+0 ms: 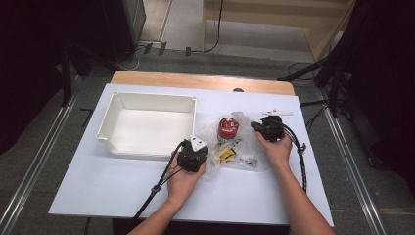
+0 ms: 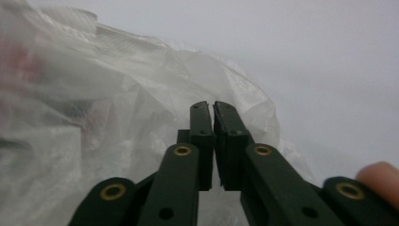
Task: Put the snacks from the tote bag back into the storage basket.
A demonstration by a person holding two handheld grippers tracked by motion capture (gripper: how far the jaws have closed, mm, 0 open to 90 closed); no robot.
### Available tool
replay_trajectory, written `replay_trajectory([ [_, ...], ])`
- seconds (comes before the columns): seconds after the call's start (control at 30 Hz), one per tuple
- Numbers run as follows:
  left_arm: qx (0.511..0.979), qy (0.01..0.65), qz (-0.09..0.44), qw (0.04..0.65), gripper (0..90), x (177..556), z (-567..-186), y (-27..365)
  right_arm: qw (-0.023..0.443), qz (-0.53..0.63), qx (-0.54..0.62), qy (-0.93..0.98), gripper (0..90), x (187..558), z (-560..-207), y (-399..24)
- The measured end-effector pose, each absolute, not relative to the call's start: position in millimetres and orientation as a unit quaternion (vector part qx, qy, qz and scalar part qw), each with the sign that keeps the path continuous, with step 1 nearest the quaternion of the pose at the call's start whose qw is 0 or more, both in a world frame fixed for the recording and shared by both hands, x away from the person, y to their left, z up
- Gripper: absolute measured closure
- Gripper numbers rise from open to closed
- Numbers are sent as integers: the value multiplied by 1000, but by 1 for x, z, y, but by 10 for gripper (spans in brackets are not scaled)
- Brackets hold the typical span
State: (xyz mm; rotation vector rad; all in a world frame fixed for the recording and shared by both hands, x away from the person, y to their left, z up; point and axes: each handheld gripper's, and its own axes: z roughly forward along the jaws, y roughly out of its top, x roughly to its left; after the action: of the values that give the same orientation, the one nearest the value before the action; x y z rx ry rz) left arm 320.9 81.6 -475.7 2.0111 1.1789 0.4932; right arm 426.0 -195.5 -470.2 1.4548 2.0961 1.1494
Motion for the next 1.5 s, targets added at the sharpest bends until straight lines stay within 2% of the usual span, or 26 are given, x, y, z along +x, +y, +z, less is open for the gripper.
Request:
replay_trajectory([
  [0.07,784,459,193,370,900,321,-476,82,181,442,497,724,813,417,-458,-197],
  [0.17,784,459,195,371,900,321,-476,82,195,483,471,712,697,404,-434,-198],
  [0.33,783,458,197,371,900,320,-476,81,184,536,435,700,544,385,-403,-195],
  [0.53,783,458,198,372,900,320,-476,81,194,529,412,716,195,369,-399,-174],
  [0.6,783,458,198,372,900,320,-476,81,189,516,421,721,236,371,-404,-170],
  [0.63,782,459,197,373,900,320,-476,81,187,510,418,728,326,371,-408,-168],
  [0.7,783,458,198,372,900,320,-476,82,198,495,405,743,592,370,-415,-165],
  [0.73,782,458,199,373,900,320,-476,81,203,488,403,747,651,369,-417,-165],
  [0.77,782,458,199,372,900,320,-476,82,201,480,408,750,755,370,-421,-166],
  [0.83,782,459,199,372,900,320,-476,81,199,473,426,745,853,371,-424,-171],
  [0.9,781,460,199,373,900,320,-476,81,211,467,451,731,900,373,-429,-179],
  [1.17,781,459,198,373,900,320,-475,82,221,449,500,707,900,379,-446,-206],
  [1.2,781,460,199,373,900,320,-475,82,220,457,498,704,872,378,-445,-207],
  [1.23,781,460,199,373,900,320,-475,82,211,474,490,701,792,376,-442,-207],
  [1.33,780,461,199,374,900,321,-476,82,193,519,452,699,646,368,-430,-203],
  [1.5,780,460,198,374,900,321,-475,82,191,553,411,699,450,356,-413,-188],
])
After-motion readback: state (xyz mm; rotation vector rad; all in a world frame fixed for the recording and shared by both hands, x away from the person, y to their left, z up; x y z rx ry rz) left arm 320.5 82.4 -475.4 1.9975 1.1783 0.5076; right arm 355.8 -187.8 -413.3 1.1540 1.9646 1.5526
